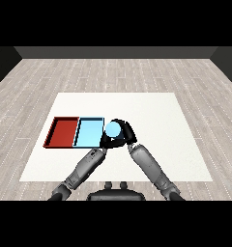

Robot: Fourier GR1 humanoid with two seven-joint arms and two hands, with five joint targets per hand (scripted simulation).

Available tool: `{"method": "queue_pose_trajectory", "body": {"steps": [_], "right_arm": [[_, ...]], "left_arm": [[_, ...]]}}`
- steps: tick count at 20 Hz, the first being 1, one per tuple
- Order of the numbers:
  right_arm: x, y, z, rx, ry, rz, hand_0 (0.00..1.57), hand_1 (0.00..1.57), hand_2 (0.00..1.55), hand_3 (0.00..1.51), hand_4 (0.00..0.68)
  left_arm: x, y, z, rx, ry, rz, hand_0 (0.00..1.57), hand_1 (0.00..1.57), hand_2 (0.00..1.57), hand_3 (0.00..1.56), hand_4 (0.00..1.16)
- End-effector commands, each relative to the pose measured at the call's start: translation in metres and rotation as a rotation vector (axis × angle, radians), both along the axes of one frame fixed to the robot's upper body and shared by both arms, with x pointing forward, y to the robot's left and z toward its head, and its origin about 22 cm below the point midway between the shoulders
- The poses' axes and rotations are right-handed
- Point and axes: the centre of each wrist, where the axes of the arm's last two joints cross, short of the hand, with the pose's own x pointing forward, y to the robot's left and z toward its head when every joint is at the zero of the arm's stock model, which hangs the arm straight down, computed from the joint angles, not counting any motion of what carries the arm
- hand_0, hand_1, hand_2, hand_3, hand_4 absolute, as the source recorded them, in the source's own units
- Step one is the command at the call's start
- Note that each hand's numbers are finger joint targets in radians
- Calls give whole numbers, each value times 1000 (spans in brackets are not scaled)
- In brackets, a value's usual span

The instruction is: Pick the blue can and put it in the blue box

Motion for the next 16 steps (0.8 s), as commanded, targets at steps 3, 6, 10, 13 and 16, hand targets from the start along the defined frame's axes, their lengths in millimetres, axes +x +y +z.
{"method": "queue_pose_trajectory", "body": {"steps": [3, 6, 10, 13, 16], "right_arm": [[2, 0, 4, 27, 10, -12, 1501, 1501, 1458, 1380, 556], [12, -19, 17, 71, 40, -11, 1491, 1491, 1447, 1370, 554], [7, -1, 10, 100, 30, -1, 1119, 1119, 1092, 864, 0], [4, -7, -4, 45, 52, 15, 0, 0, 0, 0, 0], [4, -7, -4, 45, 52, 15, 0, 0, 0, 0, 0]], "left_arm": [[12, 8, -12, 18, -6, 58, 1571, 1571, 1571, 1486, 1149], [-1, 2, 5, 13, -33, 92, 1571, 1571, 1567, 1485, 1144], [18, 17, 2, 6, -35, 110, 1571, 1571, 1566, 1482, 1135], [1, 8, -4, 7, -47, 111, 1571, 1571, 1571, 1488, 1128], [0, 12, -2, -9, -39, 118, 1571, 1571, 1571, 1488, 1128]]}}
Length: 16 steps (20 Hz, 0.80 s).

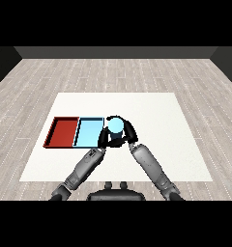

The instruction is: Pick the blue can and put it in the blue box

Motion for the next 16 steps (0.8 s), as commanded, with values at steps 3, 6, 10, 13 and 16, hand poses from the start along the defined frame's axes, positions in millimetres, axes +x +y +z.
{"method": "queue_pose_trajectory", "body": {"steps": [3, 6, 10, 13, 16], "right_arm": [[-3, 5, -6, -43, -20, 27, 0, 0, 0, 0, 0], [-4, -28, -17, -14, -10, 27, 0, 0, 0, 0, 0], [-4, -26, 1, 34, -10, -21, 0, 0, 0, 0, 0], [-1, -40, 0, 148, 10, -94, 0, 0, 0, 0, 0], [-5, -70, 0, 140, -2, -134, 0, 0, 0, 0, 0]], "left_arm": [[15, -3, 5, 21, -34, 14, 1571, 1571, 1571, 1488, 1128], [0, -4, 3, 29, -36, 14, 1571, 1571, 1571, 1490, 1132], [12, 1, -14, 49, -24, 43, 1571, 1571, 1571, 1489, 1133], [-3, 25, -20, 68, -19, 60, 1571, 1571, 1571, 1491, 1129], [32, 50, -1, 114, -2, 119, 1571, 1571, 1571, 1482, 1131]]}}
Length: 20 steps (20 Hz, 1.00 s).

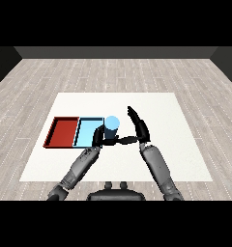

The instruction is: Pick the blue can and put it in the blue box

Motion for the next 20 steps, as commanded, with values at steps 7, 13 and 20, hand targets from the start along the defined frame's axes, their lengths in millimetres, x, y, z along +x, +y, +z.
{"method": "queue_pose_trajectory", "body": {"steps": [7, 13, 20], "right_arm": [[-7, -34, -19, 90, 32, -91, 0, 0, 0, 0, 0], [-7, -40, -45, 148, 82, -98, 0, 0, 0, 0, 0], [-5, -54, -49, 178, 101, -164, 0, 0, 0, 0, 0]], "left_arm": [[35, 72, 28, 124, 70, 144, 1571, 1571, 1571, 1486, 1137], [41, 106, -9, 265, 196, 234, 1571, 1571, 1571, 1496, 1116], [59, 144, -18, 663, 432, 422, 1231, 1231, 1097, 841, 947]]}}
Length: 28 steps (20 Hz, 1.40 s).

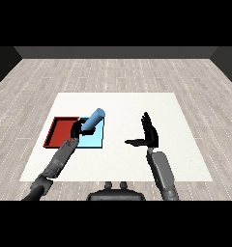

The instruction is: Pick the blue can and put it in the blue box

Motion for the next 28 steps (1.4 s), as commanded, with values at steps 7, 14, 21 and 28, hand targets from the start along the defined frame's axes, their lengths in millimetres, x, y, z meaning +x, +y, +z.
{"method": "queue_pose_trajectory", "body": {"steps": [7, 14, 21, 28], "right_arm": [[15, -19, -20, 30, 52, -57, 0, 0, 0, 0, 0], [9, -36, -35, 23, 90, -75, 0, 0, 0, 0, 0], [18, -39, -28, 61, 83, -78, 0, 0, 0, 0, 0], [14, -42, -39, 12, 67, -92, 0, 0, 0, 0, 0]], "left_arm": [[29, 5, -13, 352, 346, 115, 599, 599, 534, 347, 870], [11, -14, -52, 415, 655, 78, 1205, 1205, 1061, 0, 827], [7, -7, -56, 287, 839, -164, 0, 0, 0, 0, 694], [14, -9, -47, 174, 379, 280, 0, 0, 0, 0, 0]]}}
